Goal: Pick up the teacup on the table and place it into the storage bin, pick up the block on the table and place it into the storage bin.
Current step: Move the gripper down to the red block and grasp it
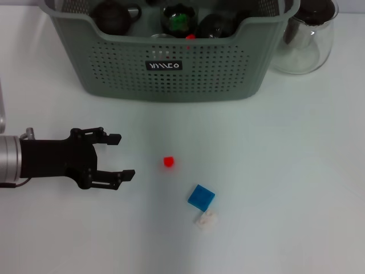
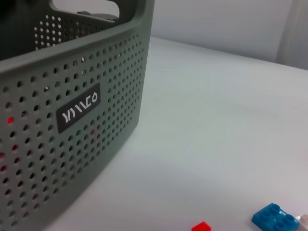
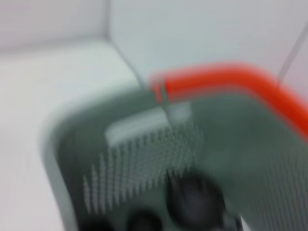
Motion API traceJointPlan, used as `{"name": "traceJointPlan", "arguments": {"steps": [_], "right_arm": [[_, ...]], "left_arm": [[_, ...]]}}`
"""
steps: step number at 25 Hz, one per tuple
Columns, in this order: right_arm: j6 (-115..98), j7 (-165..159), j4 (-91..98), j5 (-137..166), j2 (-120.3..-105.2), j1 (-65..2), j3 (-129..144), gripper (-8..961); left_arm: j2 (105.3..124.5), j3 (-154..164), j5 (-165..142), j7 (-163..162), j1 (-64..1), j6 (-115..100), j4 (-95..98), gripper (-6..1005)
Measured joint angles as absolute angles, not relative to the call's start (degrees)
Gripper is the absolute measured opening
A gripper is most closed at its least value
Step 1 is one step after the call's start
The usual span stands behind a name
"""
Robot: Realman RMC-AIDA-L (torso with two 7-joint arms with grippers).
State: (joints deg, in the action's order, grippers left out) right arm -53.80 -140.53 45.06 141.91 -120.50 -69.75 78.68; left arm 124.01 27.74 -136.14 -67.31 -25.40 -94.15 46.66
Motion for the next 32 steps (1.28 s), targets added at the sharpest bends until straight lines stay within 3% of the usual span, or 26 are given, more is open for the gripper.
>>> {"name": "traceJointPlan", "arguments": {"steps": [6, 13, 22, 32], "right_arm": [[-64.02, -138.10, 74.24, 128.72, -120.16, -56.59, 76.63, 628], [-86.74, -132.34, 90.63, 116.73, -120.06, -43.92, 76.54, 631], [-95.58, -132.28, 81.08, 124.82, -120.33, -43.68, 82.39, 633], [-76.63, -136.65, 55.96, 129.88, -120.86, -55.10, 98.95, 626]], "left_arm": [[123.93, 27.49, -136.27, -67.33, -25.14, -94.55, 46.61, 874], [123.92, 27.38, -136.35, -67.33, -24.87, -94.66, 46.67, 873], [123.87, 27.46, -136.55, -67.32, -24.87, -94.75, 46.93, 874], [123.73, 27.63, -136.62, -67.26, -24.87, -94.74, 47.03, 873]]}}
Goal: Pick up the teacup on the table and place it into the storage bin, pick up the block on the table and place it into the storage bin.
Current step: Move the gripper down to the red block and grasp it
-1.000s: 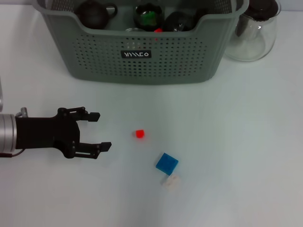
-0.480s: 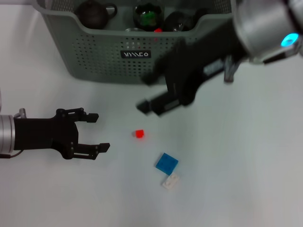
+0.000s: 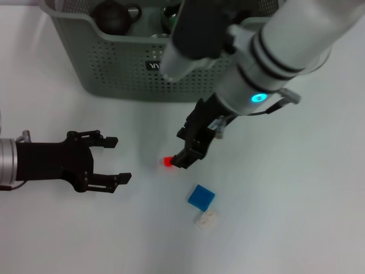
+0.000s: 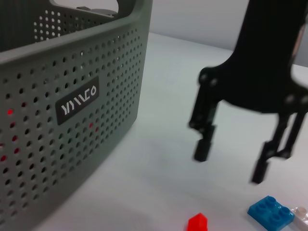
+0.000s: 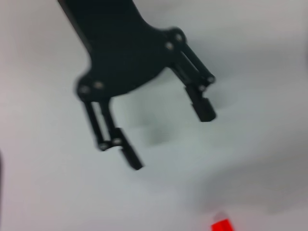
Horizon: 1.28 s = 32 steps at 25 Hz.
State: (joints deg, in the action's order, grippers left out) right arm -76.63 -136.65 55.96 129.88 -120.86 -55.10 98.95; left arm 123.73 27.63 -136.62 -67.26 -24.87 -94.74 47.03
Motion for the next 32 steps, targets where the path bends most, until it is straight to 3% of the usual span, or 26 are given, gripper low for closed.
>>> {"name": "traceJointPlan", "arguments": {"steps": [4, 32], "right_arm": [[-70.33, -138.73, 51.77, 129.59, -121.21, -57.46, 104.58, 625], [-55.96, -141.14, 45.38, 123.66, -121.64, -57.63, 116.88, 616]], "left_arm": [[123.76, 27.69, -136.61, -67.11, -24.95, -94.52, 46.77, 873], [123.93, 27.77, -136.47, -66.88, -24.85, -94.23, 46.58, 873]]}}
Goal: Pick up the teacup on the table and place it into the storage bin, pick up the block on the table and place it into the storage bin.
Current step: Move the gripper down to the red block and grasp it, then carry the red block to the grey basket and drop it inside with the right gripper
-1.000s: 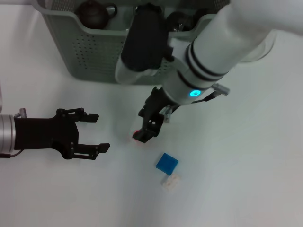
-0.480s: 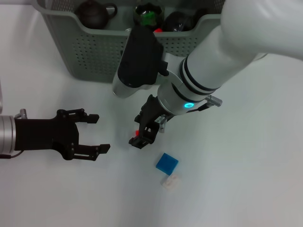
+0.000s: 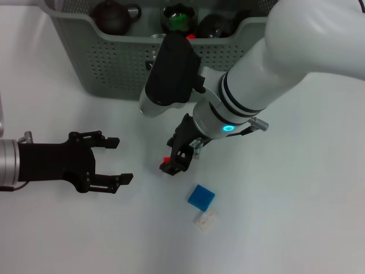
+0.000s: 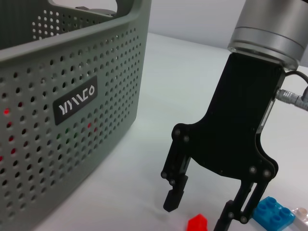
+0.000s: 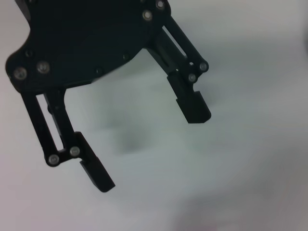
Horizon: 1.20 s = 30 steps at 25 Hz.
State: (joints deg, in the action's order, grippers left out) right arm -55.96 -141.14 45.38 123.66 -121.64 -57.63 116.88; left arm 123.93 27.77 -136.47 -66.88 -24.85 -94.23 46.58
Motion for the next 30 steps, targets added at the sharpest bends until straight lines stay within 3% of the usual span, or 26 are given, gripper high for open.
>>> {"name": "traceJointPlan", "arguments": {"steps": [11, 22, 27, 30], "right_arm": [[-55.24, -141.14, 44.83, 122.85, -121.73, -57.69, 118.03, 423], [-54.27, -140.93, 42.50, 120.60, -121.72, -58.51, 118.50, 423], [-54.98, -141.18, 42.61, 120.58, -121.73, -58.57, 118.55, 226], [-56.14, -141.19, 44.35, 120.58, -121.40, -58.00, 118.38, 187]], "left_arm": [[123.92, 27.74, -136.47, -66.88, -24.99, -94.13, 46.58, 874], [123.84, 27.69, -136.48, -66.88, -25.02, -94.13, 46.58, 874], [123.88, 27.69, -136.47, -66.88, -24.92, -94.13, 46.58, 874], [123.90, 27.48, -136.55, -66.88, -24.85, -94.21, 46.58, 873]]}}
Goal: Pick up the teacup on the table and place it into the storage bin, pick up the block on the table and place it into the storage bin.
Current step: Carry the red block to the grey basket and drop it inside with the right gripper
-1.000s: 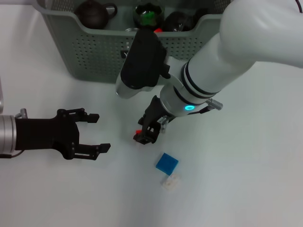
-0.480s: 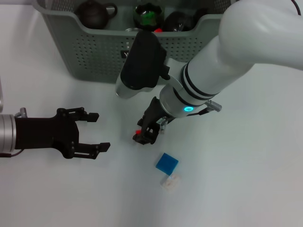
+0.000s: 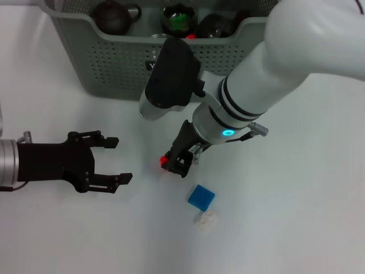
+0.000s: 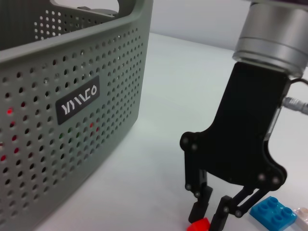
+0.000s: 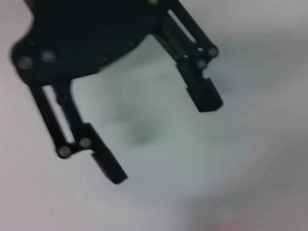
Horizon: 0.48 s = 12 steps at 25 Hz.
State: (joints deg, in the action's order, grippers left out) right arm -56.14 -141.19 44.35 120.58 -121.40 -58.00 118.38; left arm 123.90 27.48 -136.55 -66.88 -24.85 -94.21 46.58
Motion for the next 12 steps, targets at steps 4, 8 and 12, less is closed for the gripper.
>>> {"name": "traceJointPlan", "arguments": {"steps": [4, 8, 12], "right_arm": [[-59.74, -141.07, 50.22, 120.97, -120.52, -55.47, 115.12, 166], [-65.99, -140.82, 55.25, 123.71, -120.29, -53.26, 108.41, 144], [-72.74, -141.14, 61.17, 126.43, -120.31, -51.06, 101.60, 128]], "left_arm": [[123.91, 27.38, -136.58, -66.93, -24.55, -94.64, 46.95, 873], [123.80, 27.40, -136.58, -67.08, -24.28, -94.73, 47.18, 874], [123.71, 27.41, -136.59, -67.19, -24.06, -94.94, 47.76, 874]]}}
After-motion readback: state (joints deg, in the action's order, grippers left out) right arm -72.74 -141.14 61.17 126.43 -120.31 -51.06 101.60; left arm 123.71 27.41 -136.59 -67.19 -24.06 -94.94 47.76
